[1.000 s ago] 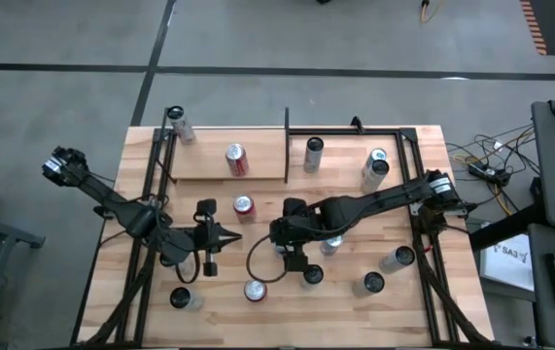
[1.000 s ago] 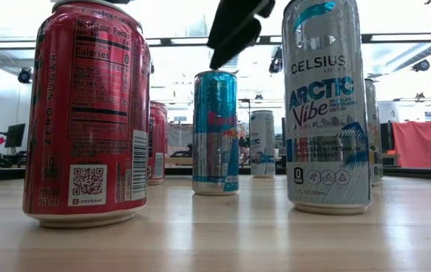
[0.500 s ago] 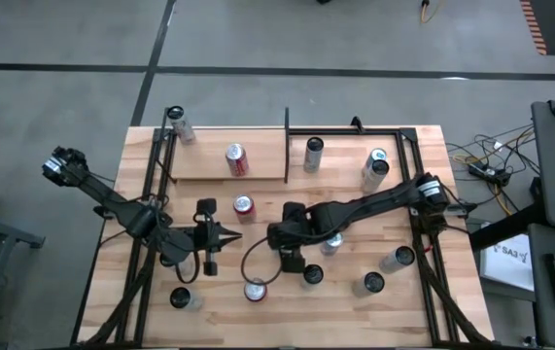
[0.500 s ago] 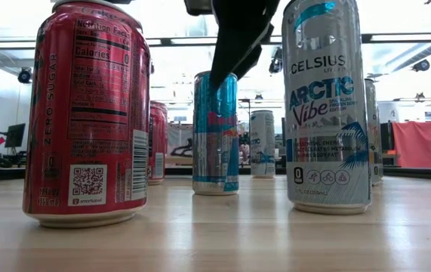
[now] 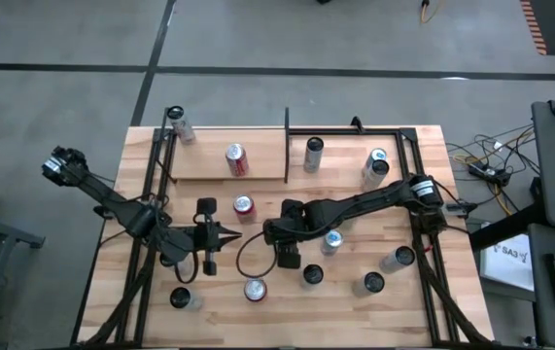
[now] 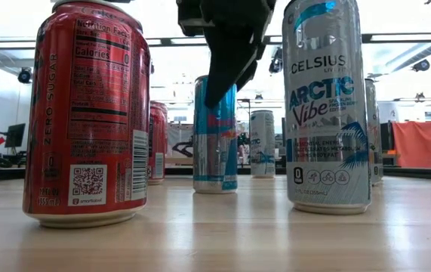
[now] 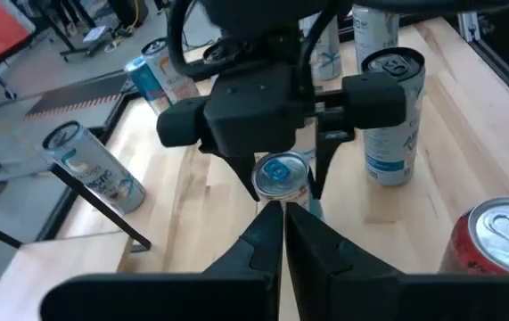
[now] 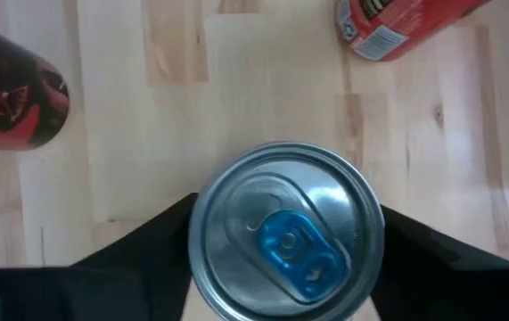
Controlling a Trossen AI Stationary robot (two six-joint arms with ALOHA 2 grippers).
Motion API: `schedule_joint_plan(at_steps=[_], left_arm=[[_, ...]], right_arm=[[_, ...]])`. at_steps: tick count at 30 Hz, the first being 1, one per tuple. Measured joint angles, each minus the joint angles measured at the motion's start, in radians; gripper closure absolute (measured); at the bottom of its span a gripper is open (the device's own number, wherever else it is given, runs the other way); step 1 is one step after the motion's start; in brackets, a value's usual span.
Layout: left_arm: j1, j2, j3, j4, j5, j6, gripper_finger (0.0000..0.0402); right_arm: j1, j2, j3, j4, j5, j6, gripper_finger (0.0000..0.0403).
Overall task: Place canned beverage on shelf
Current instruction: Put the bottom left blue and silver soda can on the shelf
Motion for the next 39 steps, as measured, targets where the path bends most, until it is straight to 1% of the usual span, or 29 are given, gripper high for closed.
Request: schedule_joint_plan(at_steps=[1,6,9,17,20,25,30,39], left_arm=[[0.0,-0.007,0.0,0.0,0.0,0.018,0.0402],[0.0,-0.058,0.0,-0.003,-0.054,0.092,0.0402],[0.0,-0.09,-0.006,-0.003,-0.064,0.118,0.0402],[0.0,-0.151,-0.069,0.015,-0.067,0.093,0.0402],[0.0,-0.167,-0.099,0.027,-0.086,0.069,0.0402],[0.0,-0.18,-0.121,0.043,-0.088,0.046,0.0402],[0.0,-0.181,-0.129,0.056,-0.1,0.048,0.0402],[0.0,-0.181,-0.13,0.062,-0.114,0.051,0.0402]], right_arm=[[-0.002,0.0,0.004,-0.001,0.0,0.0,0.0176],[-0.01,0.0,0.062,-0.053,-0.002,-0.009,0.0177],[-0.019,-0.002,0.119,-0.099,-0.003,-0.018,0.0177],[-0.068,-0.003,0.301,-0.135,0.0,-0.114,0.0177],[-0.099,-0.003,0.358,-0.136,0.001,-0.15,0.0177],[-0.165,-0.003,0.434,-0.132,0.01,-0.2,0.0177],[-0.233,-0.003,0.469,-0.122,0.01,-0.245,0.0177],[-0.335,0.002,0.473,-0.079,0.007,-0.305,0.0177]])
